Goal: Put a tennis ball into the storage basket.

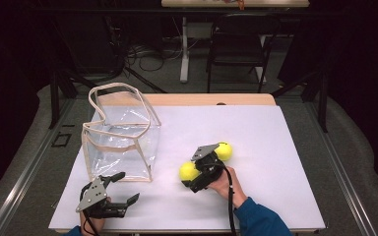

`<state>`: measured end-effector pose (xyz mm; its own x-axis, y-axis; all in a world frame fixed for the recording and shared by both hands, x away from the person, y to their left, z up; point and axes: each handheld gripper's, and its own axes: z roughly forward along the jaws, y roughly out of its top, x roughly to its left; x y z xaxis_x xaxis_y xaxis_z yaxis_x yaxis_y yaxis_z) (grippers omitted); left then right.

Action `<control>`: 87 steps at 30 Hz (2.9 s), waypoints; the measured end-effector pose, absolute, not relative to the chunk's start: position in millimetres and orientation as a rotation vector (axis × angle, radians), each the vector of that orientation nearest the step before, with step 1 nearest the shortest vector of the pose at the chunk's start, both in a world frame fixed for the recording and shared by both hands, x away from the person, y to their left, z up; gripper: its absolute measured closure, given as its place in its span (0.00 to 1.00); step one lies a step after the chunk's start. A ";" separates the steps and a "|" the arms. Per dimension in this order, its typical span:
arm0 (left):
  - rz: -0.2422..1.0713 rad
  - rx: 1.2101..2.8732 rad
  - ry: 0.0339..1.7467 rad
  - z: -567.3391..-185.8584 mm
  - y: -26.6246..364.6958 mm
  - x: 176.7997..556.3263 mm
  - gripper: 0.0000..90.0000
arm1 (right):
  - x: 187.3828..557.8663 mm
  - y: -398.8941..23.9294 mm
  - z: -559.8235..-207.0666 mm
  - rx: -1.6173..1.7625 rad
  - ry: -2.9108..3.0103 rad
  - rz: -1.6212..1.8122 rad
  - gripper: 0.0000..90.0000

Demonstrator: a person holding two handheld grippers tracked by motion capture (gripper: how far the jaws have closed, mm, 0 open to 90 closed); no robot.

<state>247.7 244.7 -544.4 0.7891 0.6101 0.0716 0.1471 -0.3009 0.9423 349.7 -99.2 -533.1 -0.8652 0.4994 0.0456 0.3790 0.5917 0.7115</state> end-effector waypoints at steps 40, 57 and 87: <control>0.506 1.854 0.578 -544.7 245.5 247.9 0.18 | 358.3 -85.9 -547.8 0.781 2.754 0.989 0.28; 0.510 1.850 0.576 -544.9 245.2 247.5 0.18 | 356.3 -89.3 -540.5 0.762 2.706 1.031 0.29; 0.507 1.854 0.570 -545.4 245.1 248.1 0.18 | 349.5 -95.4 -526.4 0.751 2.607 1.116 0.29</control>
